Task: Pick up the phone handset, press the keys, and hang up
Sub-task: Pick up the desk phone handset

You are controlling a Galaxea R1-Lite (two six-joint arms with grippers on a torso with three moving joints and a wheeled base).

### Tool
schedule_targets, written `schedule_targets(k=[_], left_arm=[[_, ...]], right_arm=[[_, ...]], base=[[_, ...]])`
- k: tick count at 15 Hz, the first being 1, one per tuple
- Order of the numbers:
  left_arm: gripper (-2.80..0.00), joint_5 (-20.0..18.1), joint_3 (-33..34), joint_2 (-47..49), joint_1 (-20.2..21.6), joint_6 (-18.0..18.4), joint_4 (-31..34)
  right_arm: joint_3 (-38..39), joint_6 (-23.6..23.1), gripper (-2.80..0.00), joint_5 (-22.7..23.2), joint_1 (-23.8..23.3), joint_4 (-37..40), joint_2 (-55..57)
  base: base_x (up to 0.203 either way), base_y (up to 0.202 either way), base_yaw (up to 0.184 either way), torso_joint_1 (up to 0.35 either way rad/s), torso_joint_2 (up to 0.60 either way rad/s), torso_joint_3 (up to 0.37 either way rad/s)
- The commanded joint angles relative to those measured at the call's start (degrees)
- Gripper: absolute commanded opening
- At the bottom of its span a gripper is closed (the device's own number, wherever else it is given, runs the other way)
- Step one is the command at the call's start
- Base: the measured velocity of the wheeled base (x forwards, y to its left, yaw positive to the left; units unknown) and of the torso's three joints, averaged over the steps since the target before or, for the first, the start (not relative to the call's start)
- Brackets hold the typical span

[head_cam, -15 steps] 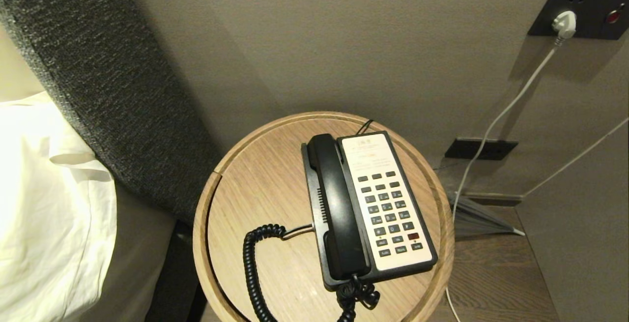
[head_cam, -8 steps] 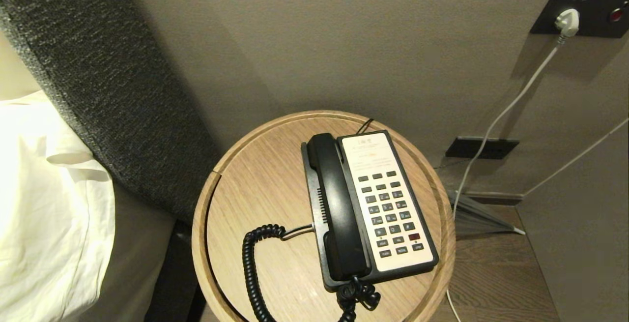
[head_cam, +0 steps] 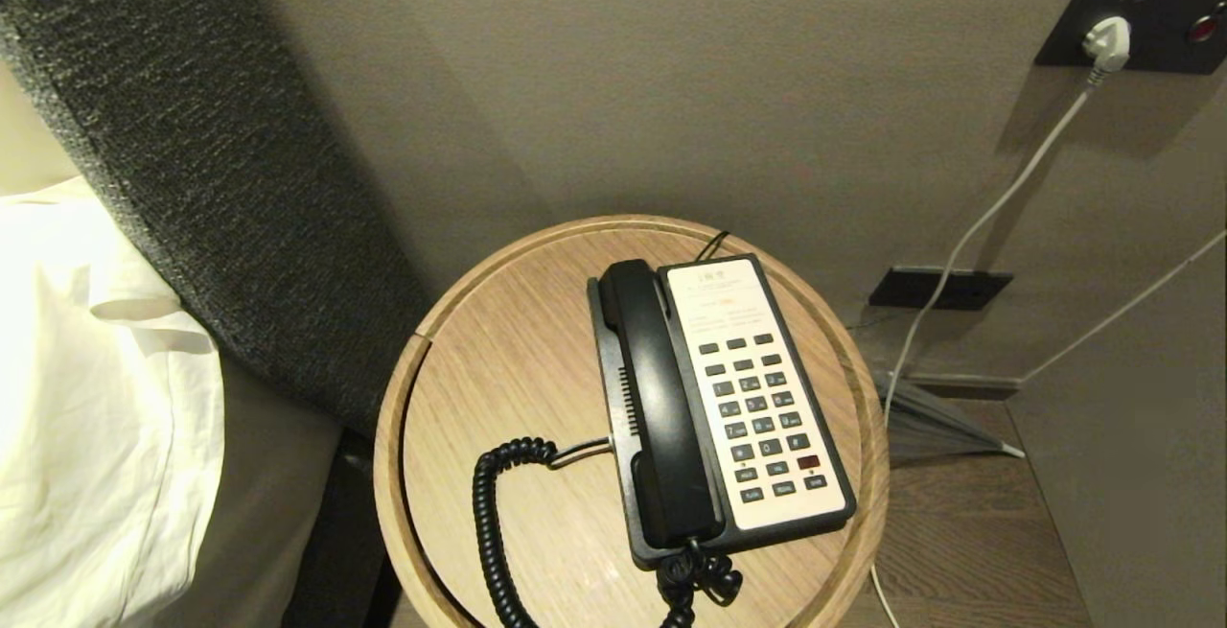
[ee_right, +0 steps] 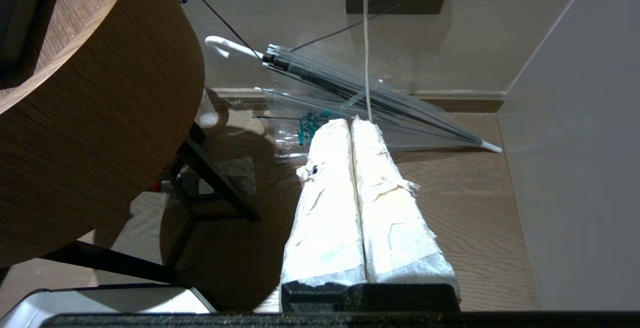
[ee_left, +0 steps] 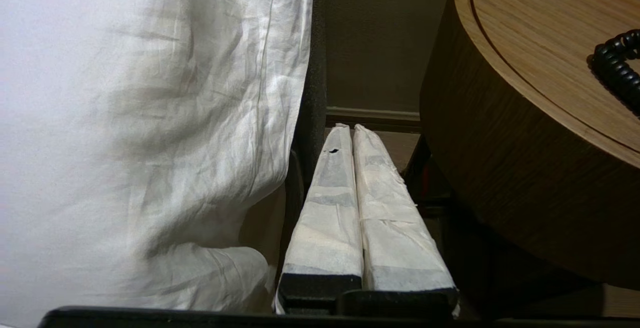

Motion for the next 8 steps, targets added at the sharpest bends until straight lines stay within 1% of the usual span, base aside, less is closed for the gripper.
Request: schedule_targets(k=[1,2,3,4,6,7,8], left_arm=[[-2.8,0.07,2.29,0.0,0.07,-0.76,-0.22],[-2.8,0.19,2.29,0.0,0.07,-0.91,-0.12],[-2.8,-0.22,1.63,0.07,0.07,1.74,0.62],[-2.8,-1.38,-0.99,0.66,0.05,4.32,2.6],[-2.8,-3.2,-10.03,2.65,0.06,5.04,6.73],[-2.8,-4.07,-15.92,5.92,0.05,4.64,9.29],[-2.8,-5.44,-21.82,10.93,0.03,3.36,11.38]], right_arm=[[0.44,0.05,-2.8,0.0,0.01,0.0,-0.02],[0.44,0.05,-2.8,0.0,-0.04,0.0,-0.02],[0.44,0.05,-2.8,0.0,0.02,0.0,0.02],[0.44,0.05,-2.8,-0.05,-0.02,0.0,-0.02],[0.44,0.05,-2.8,0.0,-0.04,0.0,0.06],[0.44,0.05,-2.8,0.0,0.02,0.0,-0.02],[0.44,0.05,-2.8,0.0,-0.03,0.0,-0.02]], base=[[0.0,0.0,0.0,0.0,0.0,0.0],[0.0,0.0,0.0,0.0,0.0,0.0],[0.0,0.0,0.0,0.0,0.0,0.0],[0.0,0.0,0.0,0.0,0.0,0.0],[0.0,0.0,0.0,0.0,0.0,0.0],[0.0,0.0,0.0,0.0,0.0,0.0],[0.0,0.0,0.0,0.0,0.0,0.0]])
